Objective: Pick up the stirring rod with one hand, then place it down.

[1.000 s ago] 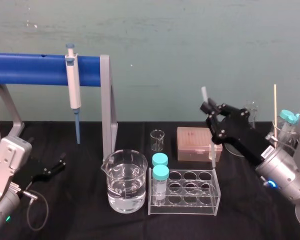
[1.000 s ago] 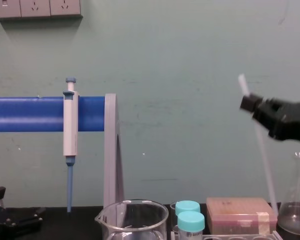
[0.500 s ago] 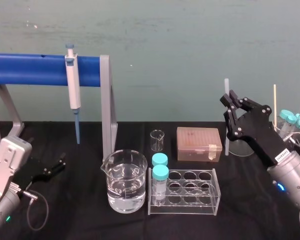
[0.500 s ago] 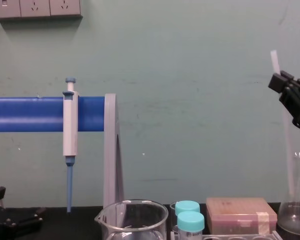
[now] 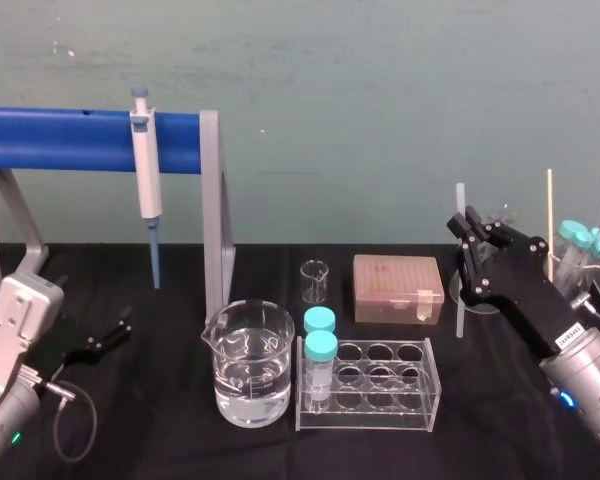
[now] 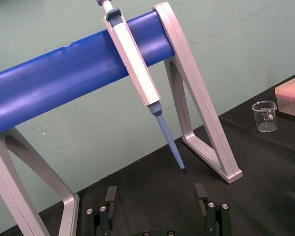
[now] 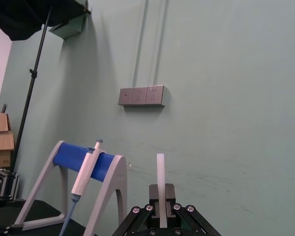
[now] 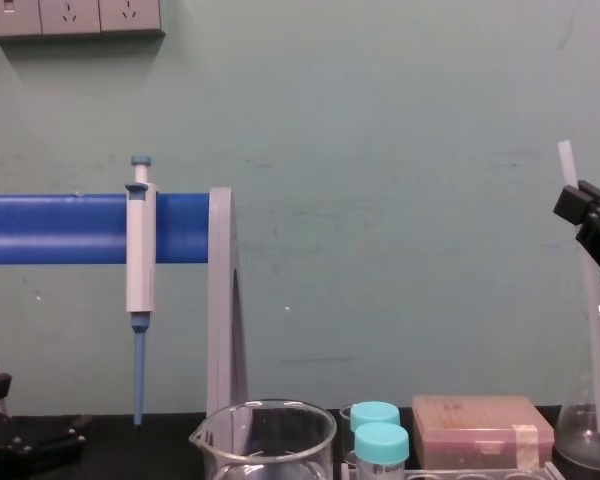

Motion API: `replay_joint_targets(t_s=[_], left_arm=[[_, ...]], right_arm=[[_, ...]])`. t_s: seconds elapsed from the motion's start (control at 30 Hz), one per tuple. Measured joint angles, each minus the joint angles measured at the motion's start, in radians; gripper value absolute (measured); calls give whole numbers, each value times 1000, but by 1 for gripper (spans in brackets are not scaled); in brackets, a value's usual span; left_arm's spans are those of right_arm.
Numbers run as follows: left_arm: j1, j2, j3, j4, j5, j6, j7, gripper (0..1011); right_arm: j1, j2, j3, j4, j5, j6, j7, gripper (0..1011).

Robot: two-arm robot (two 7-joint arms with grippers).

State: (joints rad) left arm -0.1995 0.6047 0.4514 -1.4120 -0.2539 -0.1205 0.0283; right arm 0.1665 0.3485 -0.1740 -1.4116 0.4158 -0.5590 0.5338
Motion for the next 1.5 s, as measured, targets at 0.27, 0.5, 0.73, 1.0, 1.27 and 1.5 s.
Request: replay_joint_targets(t_s=[0.27, 0.5, 0.73, 1.0, 1.27, 1.5], left_arm=[[0, 0, 0, 0, 0, 0, 0, 1000], [0, 0, 0, 0, 0, 0, 0, 1000], [0, 0, 0, 0, 0, 0, 0, 1000], [0, 0, 0, 0, 0, 0, 0, 1000], [0, 0, 0, 0, 0, 0, 0, 1000], [0, 0, 0, 0, 0, 0, 0, 1000]], right_arm=[[3, 1, -3, 1, 0, -1, 0, 68], [5, 1, -4, 1, 0, -2, 0, 69], [6, 2, -5, 2, 1, -3, 0, 68], [7, 2, -6, 3, 2, -3, 1, 68], [7, 2, -6, 3, 2, -4, 1, 68], [7, 2, -6, 3, 2, -4, 1, 68]])
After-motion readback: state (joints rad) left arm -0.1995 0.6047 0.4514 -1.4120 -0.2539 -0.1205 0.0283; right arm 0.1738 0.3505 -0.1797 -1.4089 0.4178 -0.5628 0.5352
